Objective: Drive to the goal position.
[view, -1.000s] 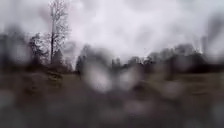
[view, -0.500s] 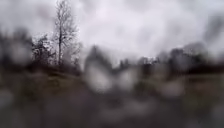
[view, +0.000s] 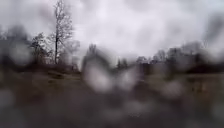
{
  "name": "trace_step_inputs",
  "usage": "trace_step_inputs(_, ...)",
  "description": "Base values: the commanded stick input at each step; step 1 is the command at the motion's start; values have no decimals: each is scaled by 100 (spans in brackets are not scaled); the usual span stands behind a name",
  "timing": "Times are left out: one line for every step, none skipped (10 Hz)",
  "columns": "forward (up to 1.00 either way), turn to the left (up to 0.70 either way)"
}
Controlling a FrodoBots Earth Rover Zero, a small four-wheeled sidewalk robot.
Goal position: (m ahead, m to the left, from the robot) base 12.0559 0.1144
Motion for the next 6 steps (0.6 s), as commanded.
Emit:
trace_step_inputs(100,0)
trace_step_inputs(100,0)
trace_step_inputs(100,0)
trace_step_inputs(100,0)
trace_step_inputs(100,16)
trace_step_inputs(100,40)
